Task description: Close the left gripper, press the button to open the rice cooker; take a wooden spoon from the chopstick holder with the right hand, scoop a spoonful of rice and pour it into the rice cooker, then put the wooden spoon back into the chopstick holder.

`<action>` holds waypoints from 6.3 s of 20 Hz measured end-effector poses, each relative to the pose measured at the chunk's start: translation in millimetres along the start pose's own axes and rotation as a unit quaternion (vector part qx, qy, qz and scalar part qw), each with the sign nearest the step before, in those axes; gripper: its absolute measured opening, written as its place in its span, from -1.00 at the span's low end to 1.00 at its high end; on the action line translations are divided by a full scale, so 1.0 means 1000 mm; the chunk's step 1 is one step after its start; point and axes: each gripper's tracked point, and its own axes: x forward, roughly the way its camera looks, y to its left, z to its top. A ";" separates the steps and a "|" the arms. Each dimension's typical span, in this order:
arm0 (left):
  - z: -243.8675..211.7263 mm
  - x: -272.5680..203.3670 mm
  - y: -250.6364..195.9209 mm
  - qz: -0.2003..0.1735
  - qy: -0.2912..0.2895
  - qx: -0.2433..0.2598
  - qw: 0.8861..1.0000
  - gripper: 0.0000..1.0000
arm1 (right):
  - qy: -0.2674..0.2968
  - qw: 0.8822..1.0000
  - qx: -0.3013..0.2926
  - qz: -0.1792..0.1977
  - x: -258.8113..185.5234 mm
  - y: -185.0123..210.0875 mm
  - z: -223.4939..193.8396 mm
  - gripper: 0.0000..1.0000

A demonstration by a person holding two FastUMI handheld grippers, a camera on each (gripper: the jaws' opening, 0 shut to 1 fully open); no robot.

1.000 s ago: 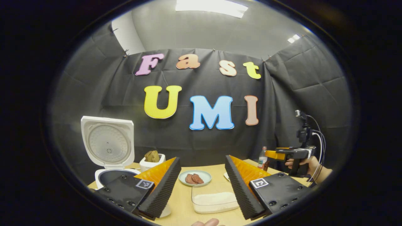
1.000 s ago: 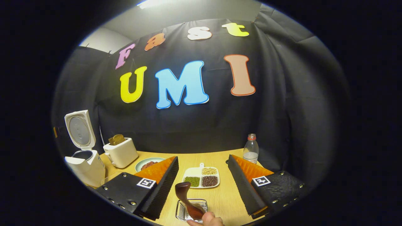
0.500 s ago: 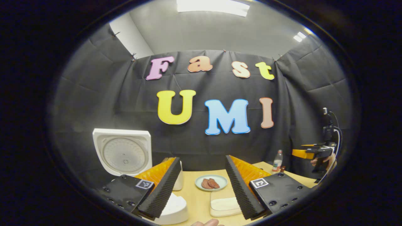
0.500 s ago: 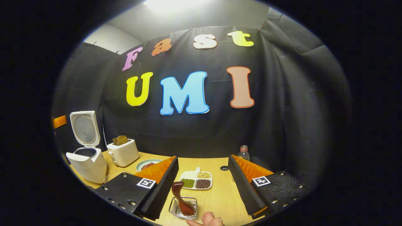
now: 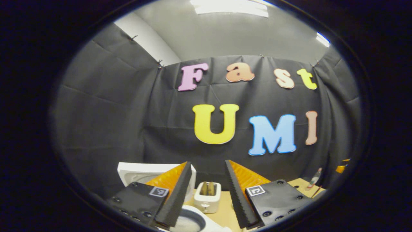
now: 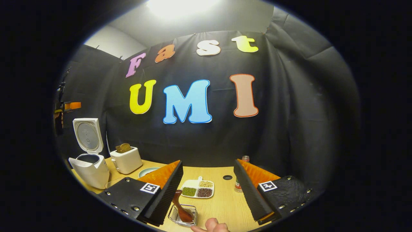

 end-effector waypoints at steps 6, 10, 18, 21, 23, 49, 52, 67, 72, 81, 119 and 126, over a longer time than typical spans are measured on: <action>0.010 0.044 0.049 0.041 -0.005 0.009 0.999 0.15 | 0.013 1.000 -0.003 0.004 0.016 -0.004 -0.009 0.92; -0.007 0.088 0.090 0.070 0.034 -0.006 0.997 0.73 | 0.026 0.999 0.009 0.017 0.030 0.004 -0.017 0.93; -0.072 0.133 0.143 0.118 0.118 -0.024 0.986 0.87 | 0.045 0.999 0.013 0.023 0.046 0.004 -0.033 0.93; -0.072 0.128 0.150 0.128 0.118 -0.007 0.985 0.76 | 0.058 0.998 0.026 0.025 0.046 0.002 -0.045 0.93; -0.073 0.121 0.146 0.124 0.122 -0.005 0.985 0.75 | 0.058 0.998 0.029 0.020 0.047 -0.003 -0.047 0.93; -0.177 -0.074 0.043 0.044 0.113 0.017 0.992 0.75 | -0.002 0.999 0.033 0.041 -0.043 0.017 -0.010 0.92; -0.206 -0.080 0.040 0.030 0.140 -0.004 0.990 0.57 | 0.003 0.998 0.038 0.050 -0.049 0.025 -0.012 0.93; -0.272 -0.090 0.031 0.039 0.135 0.021 0.990 0.60 | 0.028 0.997 0.039 0.066 -0.062 0.043 -0.031 0.93; -0.267 -0.089 0.040 0.043 0.109 -0.019 0.993 0.25 | 0.027 0.996 0.041 0.071 -0.066 0.047 -0.031 0.93; -0.277 -0.091 0.036 0.042 0.117 0.014 0.992 0.20 | 0.032 0.996 0.046 0.075 -0.070 0.048 -0.035 0.93; -0.064 -0.131 -0.179 -0.124 0.015 -0.006 0.992 0.92 | -0.005 0.999 0.033 0.034 -0.023 0.025 0.049 0.92; -0.062 -0.141 -0.207 -0.151 0.015 -0.012 0.988 0.89 | -0.003 0.999 0.028 0.041 -0.031 0.031 0.053 0.92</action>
